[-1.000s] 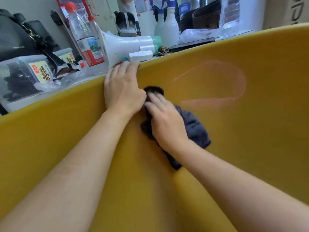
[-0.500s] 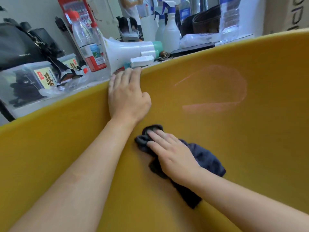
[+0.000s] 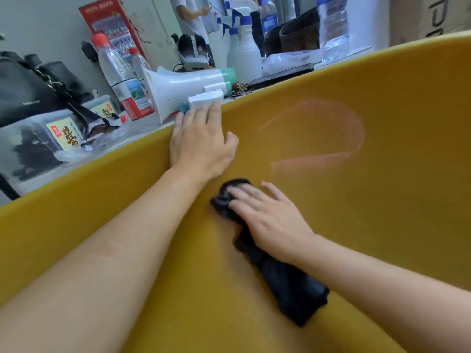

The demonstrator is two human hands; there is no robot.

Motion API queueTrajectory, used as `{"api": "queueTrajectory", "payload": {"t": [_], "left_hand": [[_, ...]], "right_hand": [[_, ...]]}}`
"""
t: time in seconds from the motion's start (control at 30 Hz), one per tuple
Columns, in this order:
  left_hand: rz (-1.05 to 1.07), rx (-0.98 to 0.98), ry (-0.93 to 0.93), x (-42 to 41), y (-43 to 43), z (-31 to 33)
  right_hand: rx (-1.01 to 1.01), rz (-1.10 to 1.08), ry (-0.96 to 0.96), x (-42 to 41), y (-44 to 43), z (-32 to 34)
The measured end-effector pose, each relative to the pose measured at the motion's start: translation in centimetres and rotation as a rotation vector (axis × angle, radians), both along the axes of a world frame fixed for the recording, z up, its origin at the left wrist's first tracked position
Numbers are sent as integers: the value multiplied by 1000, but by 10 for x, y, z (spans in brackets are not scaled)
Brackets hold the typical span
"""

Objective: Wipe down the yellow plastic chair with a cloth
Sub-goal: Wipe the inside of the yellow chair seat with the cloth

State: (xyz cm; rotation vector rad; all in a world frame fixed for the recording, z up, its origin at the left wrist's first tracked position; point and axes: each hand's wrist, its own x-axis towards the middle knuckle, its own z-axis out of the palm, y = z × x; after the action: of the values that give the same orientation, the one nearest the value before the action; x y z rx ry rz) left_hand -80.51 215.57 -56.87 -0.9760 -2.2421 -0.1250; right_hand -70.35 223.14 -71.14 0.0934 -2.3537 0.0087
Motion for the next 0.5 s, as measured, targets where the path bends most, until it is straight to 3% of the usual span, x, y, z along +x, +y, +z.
{"api": "queueTrajectory", "payload": {"t": [0.13, 0.2, 0.3, 0.4, 0.5], "left_hand": [[5, 124, -10, 0, 12, -8], [7, 128, -7, 0, 8, -11], [-4, 119, -19, 4, 9, -9], [-8, 131, -2, 8, 10, -12], [8, 124, 7, 7, 12, -13]], "right_hand": [[-208, -216, 205, -43, 22, 60], [-216, -176, 156, -28, -3, 24], [-48, -15, -22, 18, -26, -28], [-7, -47, 40, -3, 20, 28], [-269, -293, 238, -40, 52, 102]]}}
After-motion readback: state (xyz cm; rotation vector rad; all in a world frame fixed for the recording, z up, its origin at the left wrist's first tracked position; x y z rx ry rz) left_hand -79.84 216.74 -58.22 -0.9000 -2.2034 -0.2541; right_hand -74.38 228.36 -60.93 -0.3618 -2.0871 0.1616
